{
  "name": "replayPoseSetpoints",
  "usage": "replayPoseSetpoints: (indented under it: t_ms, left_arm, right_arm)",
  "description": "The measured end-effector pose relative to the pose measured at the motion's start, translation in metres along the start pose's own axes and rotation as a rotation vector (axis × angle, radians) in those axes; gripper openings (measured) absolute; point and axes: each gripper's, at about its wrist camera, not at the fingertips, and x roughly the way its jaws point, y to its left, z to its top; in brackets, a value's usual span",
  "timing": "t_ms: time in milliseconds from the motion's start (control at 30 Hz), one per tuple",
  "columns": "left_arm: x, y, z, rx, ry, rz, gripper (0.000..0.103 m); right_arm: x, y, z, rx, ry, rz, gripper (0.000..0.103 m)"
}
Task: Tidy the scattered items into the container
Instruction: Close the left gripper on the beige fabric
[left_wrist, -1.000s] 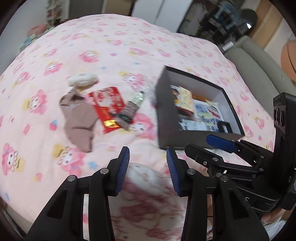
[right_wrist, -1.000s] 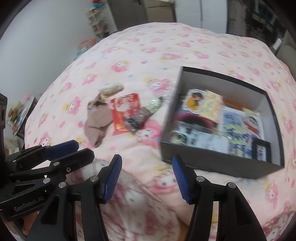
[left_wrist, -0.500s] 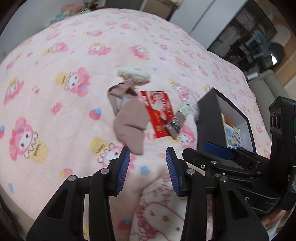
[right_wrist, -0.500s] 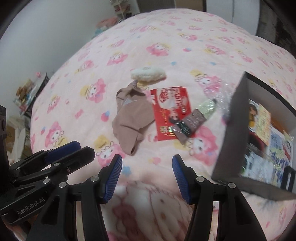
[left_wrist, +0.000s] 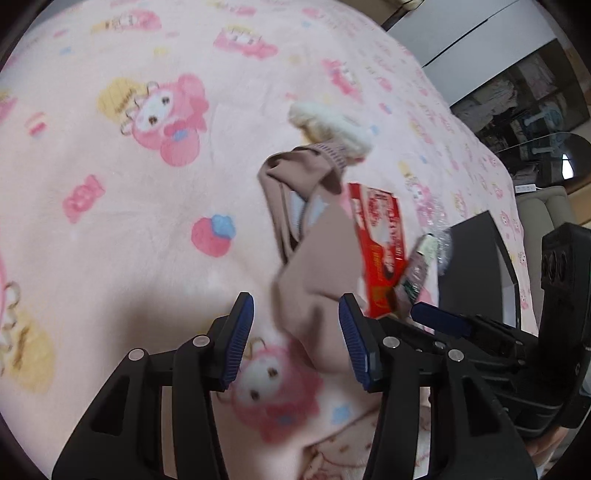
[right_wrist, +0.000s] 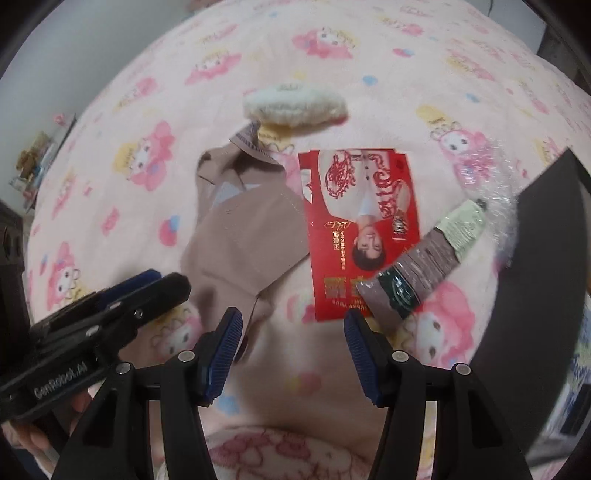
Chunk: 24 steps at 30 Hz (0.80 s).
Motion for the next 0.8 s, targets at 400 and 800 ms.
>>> replayPoseSetpoints:
  t_ms: [400, 800]
  left_arm:
    - [0.042, 0.003, 0.021, -0.069, 0.069, -0.090, 0.026]
    - [-0.027, -0.039, 0.003, 0.037, -0.037, -0.151, 0.007]
  right_arm:
    - [0.046, 0.024, 0.026, -0.080, 0.133, 0.053, 0.054]
    - [-0.015, 0.033, 0.000, -0.091, -0.053, 0.144, 0.024]
